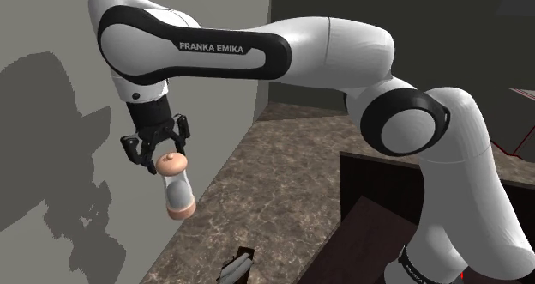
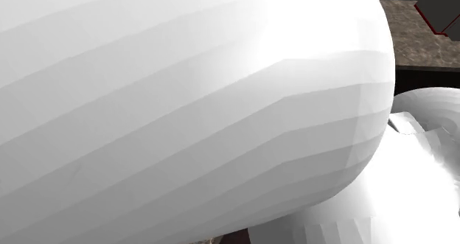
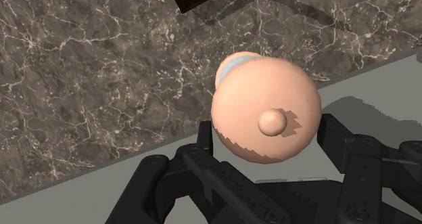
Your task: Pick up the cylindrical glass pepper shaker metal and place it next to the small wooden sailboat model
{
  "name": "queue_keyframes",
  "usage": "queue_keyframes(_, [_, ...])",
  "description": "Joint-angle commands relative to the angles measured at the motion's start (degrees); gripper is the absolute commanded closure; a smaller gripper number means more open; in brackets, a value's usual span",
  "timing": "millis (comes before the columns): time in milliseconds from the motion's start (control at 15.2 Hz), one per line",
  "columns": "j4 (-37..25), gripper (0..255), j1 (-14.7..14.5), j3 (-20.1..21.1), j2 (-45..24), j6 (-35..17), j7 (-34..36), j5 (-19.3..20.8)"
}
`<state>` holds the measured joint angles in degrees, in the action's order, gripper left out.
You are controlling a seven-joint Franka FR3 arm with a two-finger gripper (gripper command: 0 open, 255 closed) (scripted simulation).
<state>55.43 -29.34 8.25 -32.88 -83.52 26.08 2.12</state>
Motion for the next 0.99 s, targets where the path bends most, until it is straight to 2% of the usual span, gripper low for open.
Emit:
queue_keyframes(0, [2.86, 255, 0.05, 0.04, 0.78, -2.14, 0.16, -0.07])
queue_keyframes(924, [17.1, 255, 0.78, 0.0, 2.88, -14.26, -0.05, -0.29])
